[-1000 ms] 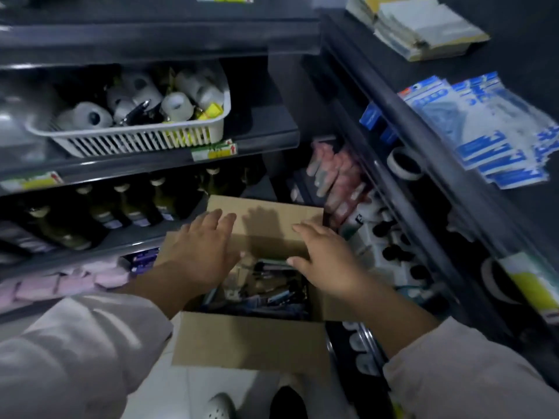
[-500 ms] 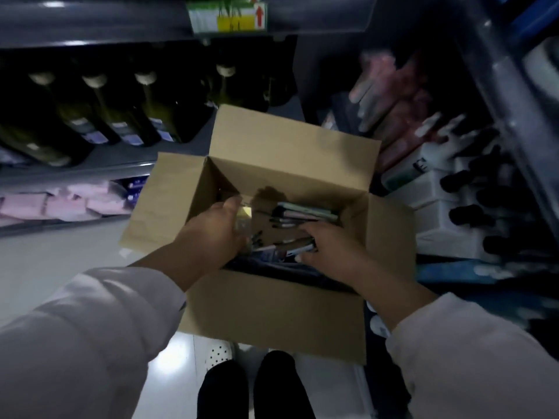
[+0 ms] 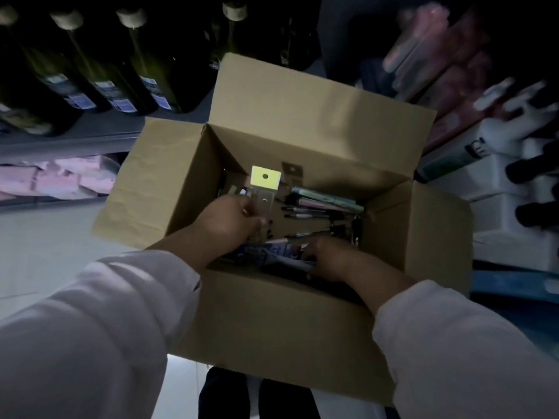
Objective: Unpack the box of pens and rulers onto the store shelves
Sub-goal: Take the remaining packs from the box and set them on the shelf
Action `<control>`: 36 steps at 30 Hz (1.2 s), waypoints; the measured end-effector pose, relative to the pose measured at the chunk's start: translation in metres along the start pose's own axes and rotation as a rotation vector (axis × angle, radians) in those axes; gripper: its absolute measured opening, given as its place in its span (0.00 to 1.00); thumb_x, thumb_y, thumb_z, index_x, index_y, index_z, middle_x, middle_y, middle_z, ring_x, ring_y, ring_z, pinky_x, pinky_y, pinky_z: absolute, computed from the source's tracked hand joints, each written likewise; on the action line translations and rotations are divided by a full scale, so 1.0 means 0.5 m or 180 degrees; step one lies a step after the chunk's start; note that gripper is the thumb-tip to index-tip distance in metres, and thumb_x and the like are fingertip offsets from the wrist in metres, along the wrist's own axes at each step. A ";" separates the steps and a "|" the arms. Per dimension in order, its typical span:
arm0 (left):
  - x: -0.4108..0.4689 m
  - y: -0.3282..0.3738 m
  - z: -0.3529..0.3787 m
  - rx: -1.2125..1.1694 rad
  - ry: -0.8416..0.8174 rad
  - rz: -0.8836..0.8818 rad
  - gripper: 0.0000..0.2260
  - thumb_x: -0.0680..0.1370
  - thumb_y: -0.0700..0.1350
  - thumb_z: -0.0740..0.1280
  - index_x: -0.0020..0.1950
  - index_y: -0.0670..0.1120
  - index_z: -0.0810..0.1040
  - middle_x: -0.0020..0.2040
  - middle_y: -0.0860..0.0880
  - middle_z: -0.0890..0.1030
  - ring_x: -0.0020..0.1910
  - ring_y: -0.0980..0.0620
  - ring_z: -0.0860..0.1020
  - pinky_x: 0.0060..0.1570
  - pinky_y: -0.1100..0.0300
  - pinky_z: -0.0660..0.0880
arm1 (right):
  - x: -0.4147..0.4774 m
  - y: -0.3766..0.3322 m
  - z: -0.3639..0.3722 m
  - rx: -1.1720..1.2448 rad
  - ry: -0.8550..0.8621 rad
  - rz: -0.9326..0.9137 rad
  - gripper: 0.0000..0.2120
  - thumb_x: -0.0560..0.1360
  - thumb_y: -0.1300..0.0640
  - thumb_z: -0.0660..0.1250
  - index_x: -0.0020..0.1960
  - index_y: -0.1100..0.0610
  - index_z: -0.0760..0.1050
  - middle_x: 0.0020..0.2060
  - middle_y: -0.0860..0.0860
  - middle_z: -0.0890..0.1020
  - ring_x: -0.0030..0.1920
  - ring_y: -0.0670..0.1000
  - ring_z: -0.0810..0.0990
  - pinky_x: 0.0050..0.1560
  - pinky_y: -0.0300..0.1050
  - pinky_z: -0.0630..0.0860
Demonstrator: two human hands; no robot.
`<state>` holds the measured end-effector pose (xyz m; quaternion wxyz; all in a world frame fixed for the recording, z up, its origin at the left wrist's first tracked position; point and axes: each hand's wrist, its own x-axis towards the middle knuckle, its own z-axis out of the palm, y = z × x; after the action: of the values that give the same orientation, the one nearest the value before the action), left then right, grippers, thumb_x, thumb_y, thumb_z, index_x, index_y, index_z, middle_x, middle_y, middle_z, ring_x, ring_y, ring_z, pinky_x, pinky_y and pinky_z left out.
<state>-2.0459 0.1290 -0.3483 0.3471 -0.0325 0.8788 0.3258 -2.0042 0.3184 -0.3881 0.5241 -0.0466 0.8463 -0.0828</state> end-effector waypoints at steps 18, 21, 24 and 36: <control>0.090 -0.030 0.069 0.1241 -0.0155 0.0042 0.11 0.71 0.46 0.72 0.50 0.46 0.74 0.56 0.43 0.79 0.56 0.42 0.76 0.47 0.58 0.69 | -0.035 0.070 -0.043 0.2790 0.1532 0.0196 0.05 0.77 0.58 0.64 0.46 0.49 0.76 0.34 0.45 0.77 0.34 0.44 0.76 0.28 0.36 0.67; 0.096 -0.036 0.068 0.1121 -0.0300 0.0150 0.27 0.68 0.49 0.74 0.64 0.53 0.70 0.59 0.48 0.79 0.57 0.44 0.77 0.49 0.58 0.71 | -0.031 0.073 -0.040 0.2846 0.1552 0.0241 0.04 0.77 0.57 0.64 0.49 0.50 0.76 0.37 0.48 0.79 0.35 0.45 0.77 0.31 0.37 0.68; 0.098 -0.034 0.072 0.1296 -0.0436 0.0075 0.22 0.71 0.50 0.73 0.63 0.51 0.73 0.59 0.47 0.79 0.56 0.46 0.77 0.46 0.62 0.69 | -0.034 0.071 -0.040 0.2896 0.1569 0.0220 0.04 0.77 0.57 0.64 0.49 0.50 0.76 0.37 0.48 0.79 0.35 0.46 0.78 0.30 0.37 0.69; 0.034 0.036 -0.016 -0.1248 -0.0213 0.0239 0.13 0.73 0.31 0.69 0.57 0.36 0.79 0.55 0.41 0.81 0.51 0.50 0.77 0.58 0.55 0.72 | -0.129 0.052 -0.072 0.3671 0.1695 0.0056 0.03 0.76 0.58 0.67 0.45 0.53 0.79 0.40 0.53 0.85 0.36 0.50 0.83 0.36 0.41 0.77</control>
<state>-2.0688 0.1414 -0.3448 0.3507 -0.0558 0.7871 0.5043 -2.0075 0.3582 -0.3204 0.2371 0.2723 0.7675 -0.5297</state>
